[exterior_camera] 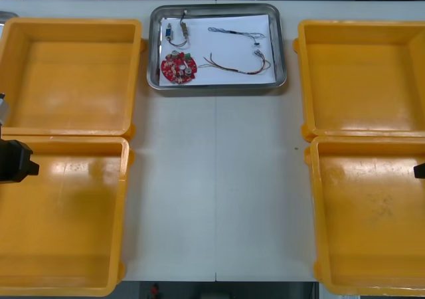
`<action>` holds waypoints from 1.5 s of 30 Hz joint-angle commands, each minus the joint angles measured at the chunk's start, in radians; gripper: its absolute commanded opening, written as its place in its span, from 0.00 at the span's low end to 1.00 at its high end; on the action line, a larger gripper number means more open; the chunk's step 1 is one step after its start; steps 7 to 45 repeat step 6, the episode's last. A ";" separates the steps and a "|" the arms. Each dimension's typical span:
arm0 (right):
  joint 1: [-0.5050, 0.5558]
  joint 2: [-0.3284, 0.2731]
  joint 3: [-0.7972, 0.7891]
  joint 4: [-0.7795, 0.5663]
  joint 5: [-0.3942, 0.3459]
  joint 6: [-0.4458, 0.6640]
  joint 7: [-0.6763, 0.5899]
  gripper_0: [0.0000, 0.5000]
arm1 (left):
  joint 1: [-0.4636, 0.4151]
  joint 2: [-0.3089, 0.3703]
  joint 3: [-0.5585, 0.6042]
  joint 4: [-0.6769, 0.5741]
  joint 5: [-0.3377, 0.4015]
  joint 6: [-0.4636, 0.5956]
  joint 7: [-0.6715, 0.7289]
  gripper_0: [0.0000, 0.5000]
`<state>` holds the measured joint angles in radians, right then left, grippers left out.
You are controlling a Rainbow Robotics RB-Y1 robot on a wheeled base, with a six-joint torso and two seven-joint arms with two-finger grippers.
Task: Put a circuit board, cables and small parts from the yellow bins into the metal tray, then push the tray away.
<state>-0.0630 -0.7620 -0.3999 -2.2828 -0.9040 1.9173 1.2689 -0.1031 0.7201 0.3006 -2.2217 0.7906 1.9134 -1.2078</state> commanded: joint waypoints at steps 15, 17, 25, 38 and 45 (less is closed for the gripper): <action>0.012 -0.033 -0.028 -0.032 -0.009 0.003 -0.026 1.00 | 0.017 0.041 0.028 -0.029 0.007 0.006 -0.101 1.00; 0.012 -0.033 -0.028 -0.032 -0.009 0.003 -0.026 1.00 | 0.017 0.041 0.028 -0.029 0.007 0.006 -0.101 1.00; 0.012 -0.033 -0.028 -0.032 -0.009 0.003 -0.026 1.00 | 0.017 0.041 0.028 -0.029 0.007 0.006 -0.101 1.00; 0.012 -0.033 -0.028 -0.032 -0.009 0.003 -0.026 1.00 | 0.017 0.041 0.028 -0.029 0.007 0.006 -0.101 1.00; 0.012 -0.033 -0.028 -0.032 -0.009 0.003 -0.026 1.00 | 0.017 0.041 0.028 -0.029 0.007 0.006 -0.101 1.00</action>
